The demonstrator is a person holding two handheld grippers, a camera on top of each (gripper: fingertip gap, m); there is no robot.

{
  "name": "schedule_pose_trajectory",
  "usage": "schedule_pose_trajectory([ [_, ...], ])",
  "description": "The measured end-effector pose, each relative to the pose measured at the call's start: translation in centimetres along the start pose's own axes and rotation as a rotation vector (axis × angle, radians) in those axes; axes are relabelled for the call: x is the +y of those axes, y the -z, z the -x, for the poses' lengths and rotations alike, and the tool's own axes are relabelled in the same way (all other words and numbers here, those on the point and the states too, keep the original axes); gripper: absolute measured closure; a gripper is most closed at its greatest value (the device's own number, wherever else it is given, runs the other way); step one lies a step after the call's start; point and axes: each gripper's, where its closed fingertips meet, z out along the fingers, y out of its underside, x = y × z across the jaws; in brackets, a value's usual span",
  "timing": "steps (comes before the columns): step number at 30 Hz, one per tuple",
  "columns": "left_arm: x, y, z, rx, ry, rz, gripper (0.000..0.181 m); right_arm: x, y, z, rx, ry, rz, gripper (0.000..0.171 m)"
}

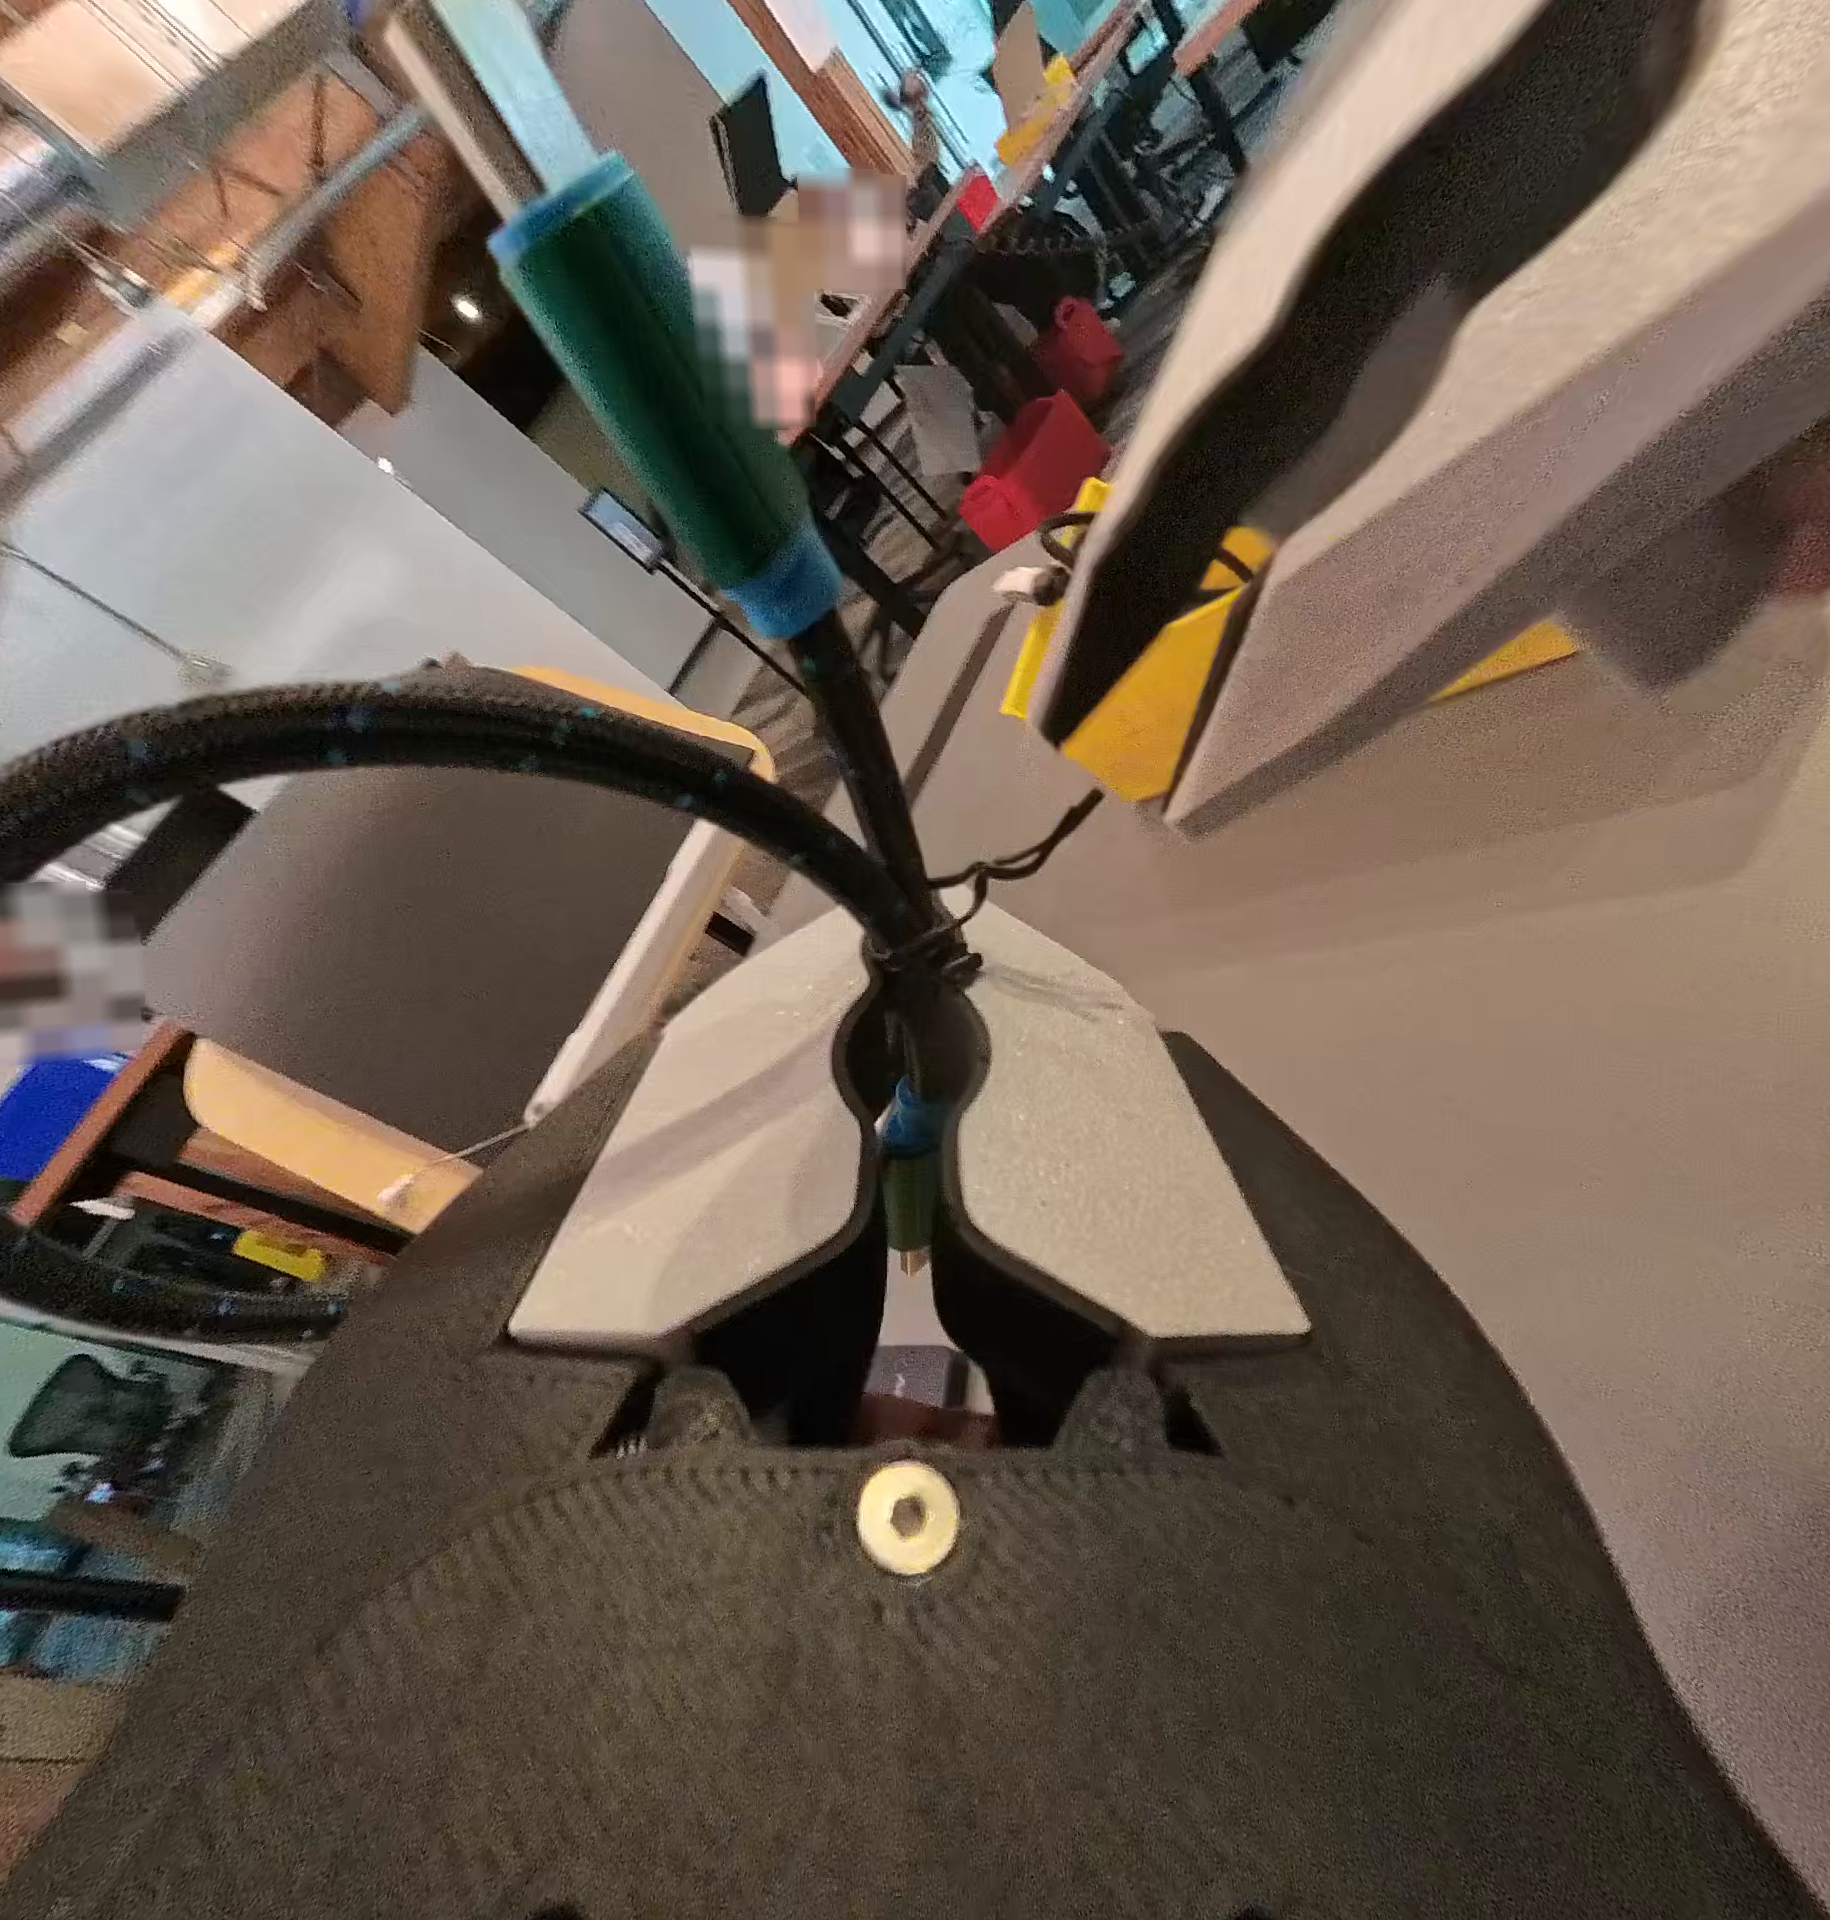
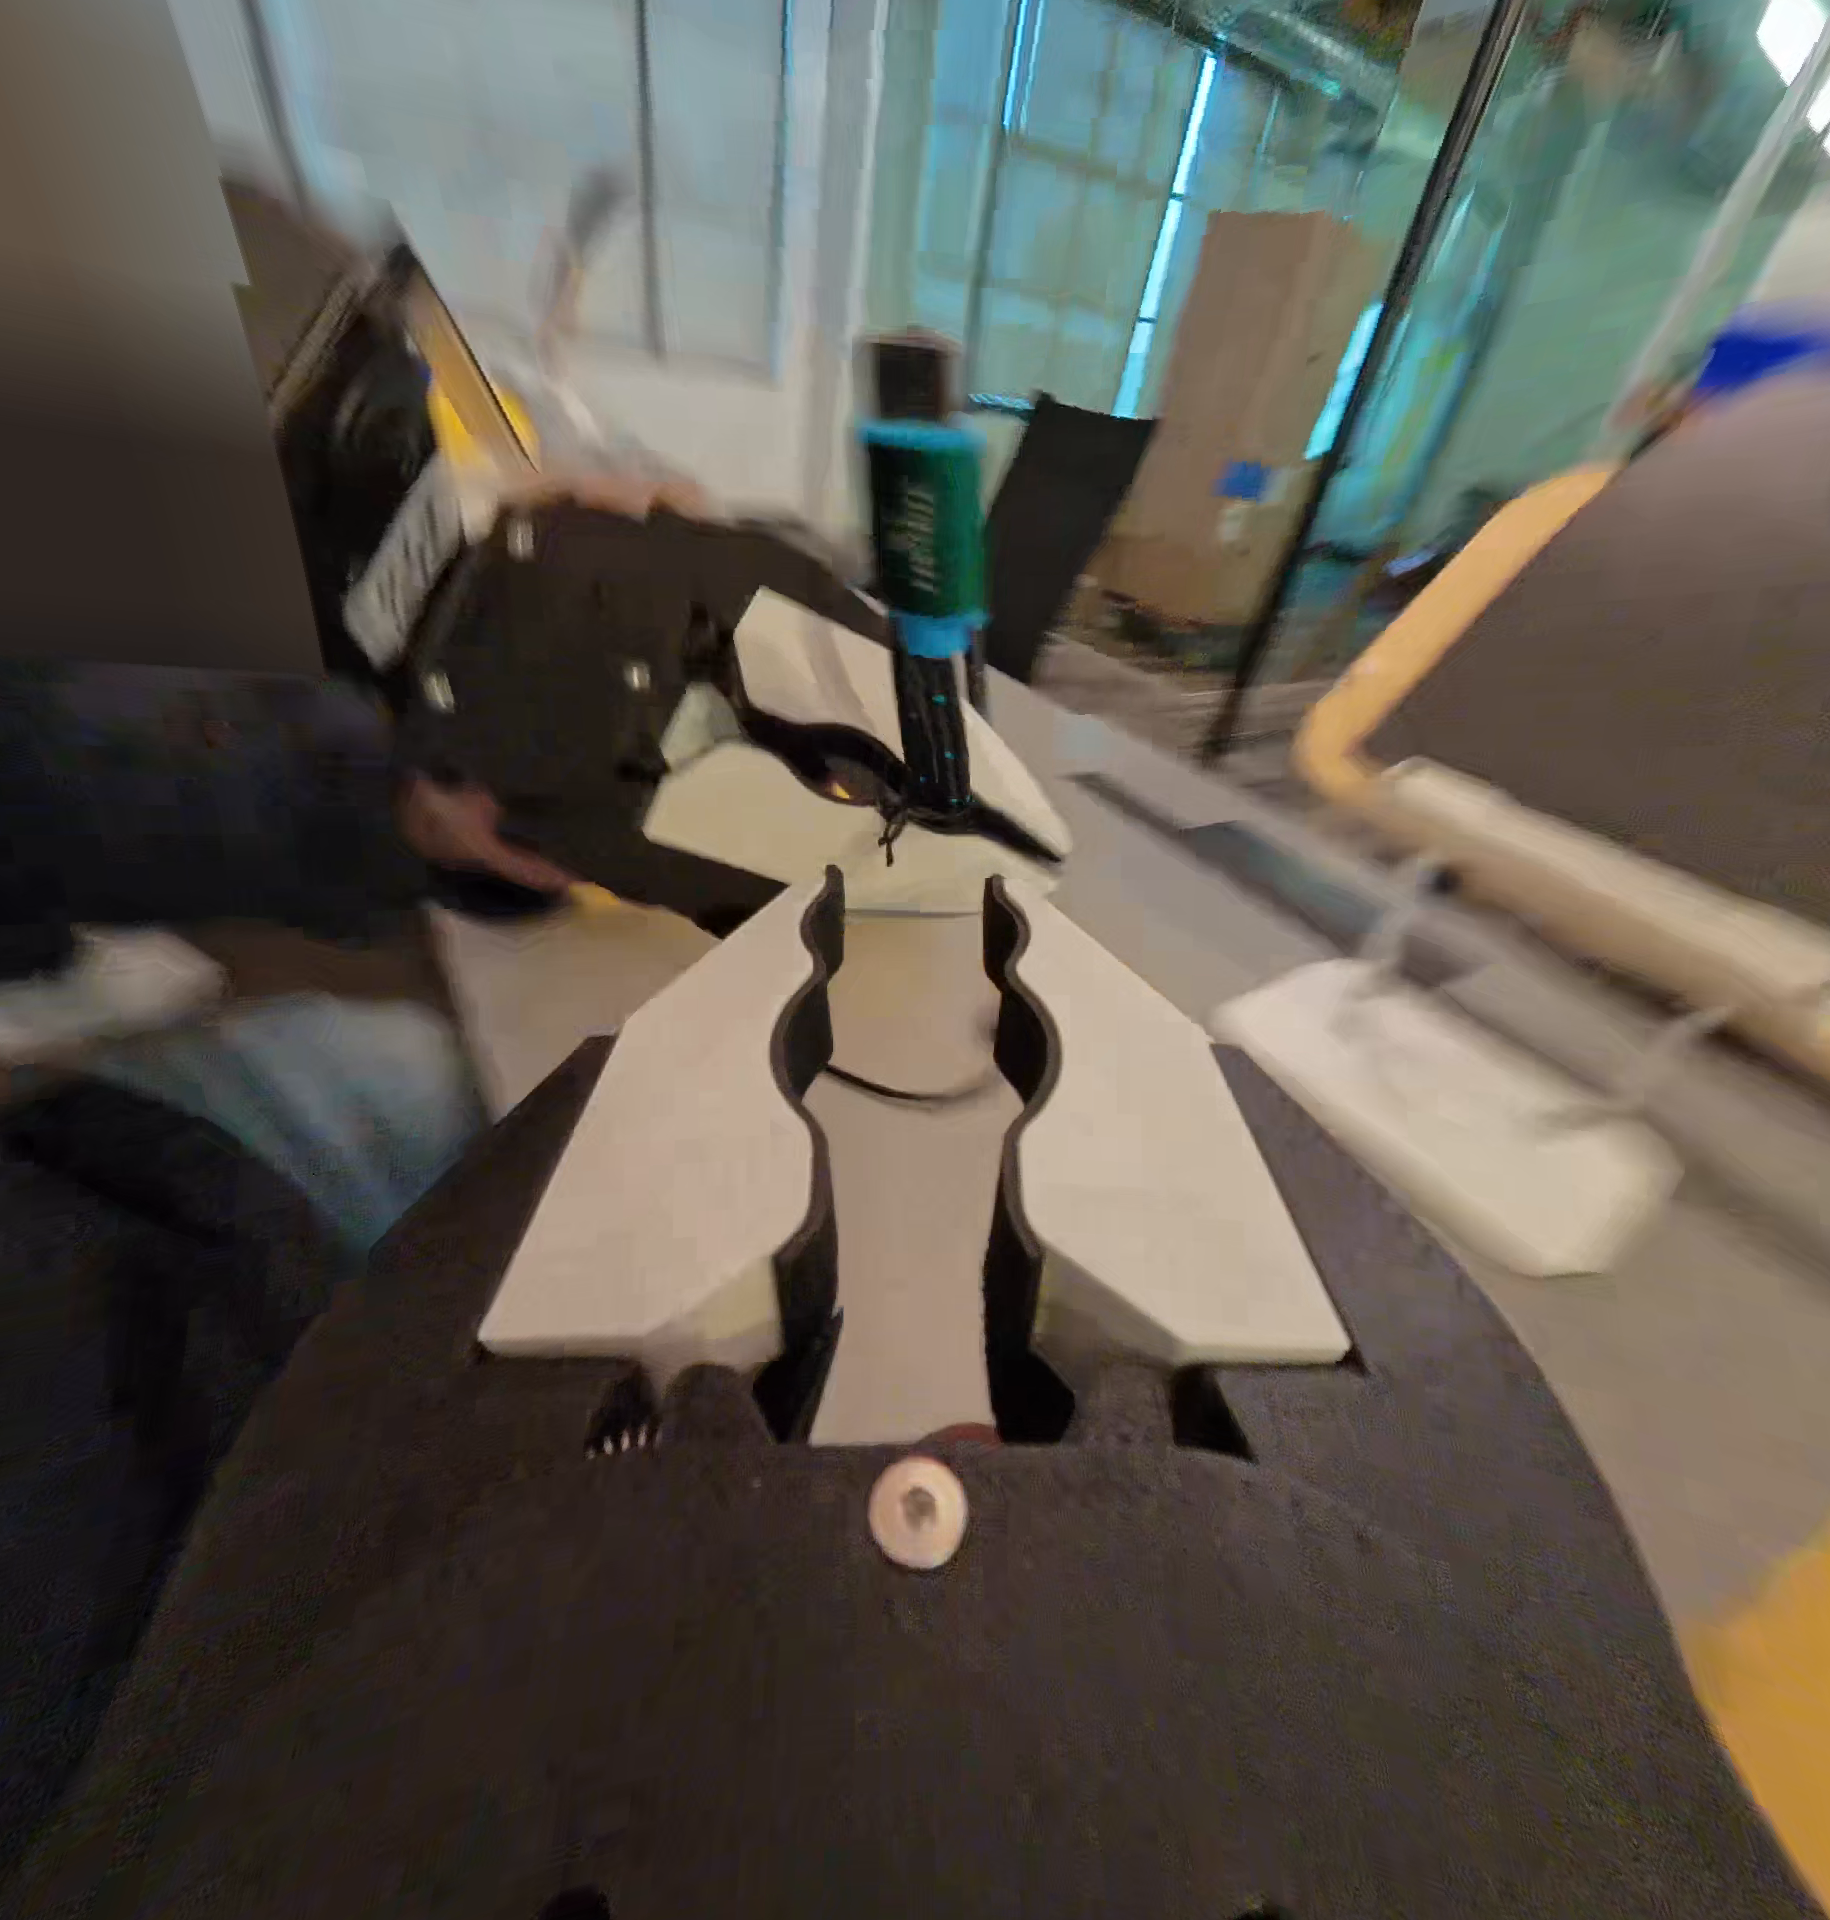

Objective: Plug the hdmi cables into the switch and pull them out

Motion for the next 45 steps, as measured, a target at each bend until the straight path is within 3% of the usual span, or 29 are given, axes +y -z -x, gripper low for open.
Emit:
schedule_pose_trajectory([
  [3,0.2,-0.2,-0.5,0.039,0.032,0.021,0.180,-0.4,-0.1,0.5,0.106,0.527,0.120,0.155],
  [5,0.2,-0.3,-0.7,0.050,0.038,0.025,0.180,-0.1,-0.6,0.9,0.121,0.706,0.173,0.159],
  [13,0.2,-0.2,-0.7,0.051,0.035,0.030,0.180,0.3,-1.3,0.4,0.178,0.810,0.214,0.170],
  [16,0.2,-0.3,-0.7,0.040,0.039,0.023,0.179,0.2,-1.3,0.4,0.157,0.741,0.213,0.171],
  [19,0.1,-0.2,-0.4,0.019,0.026,0.016,0.180,0.2,-1.3,0.4,0.096,0.485,0.175,0.171],
  [26,-0.5,0.2,0.5,-0.077,-0.071,-0.032,0.180,-1.2,0.0,-1.5,-0.259,-0.814,-0.221,0.171],
  [28,-0.5,0.2,0.4,-0.086,-0.100,-0.035,0.179,-0.4,0.1,-1.9,-0.304,-0.994,-0.281,0.171],
  [34,-0.4,0.4,-0.4,-0.030,-0.104,-0.095,0.180,0.7,1.1,-4.5,-0.155,-0.890,-0.265,0.171],
  [45,1.5,0.0,-0.1,0.017,-0.039,-0.020,0.179,-2.5,3.8,-8.7,0.010,-0.472,-0.148,0.171],
])
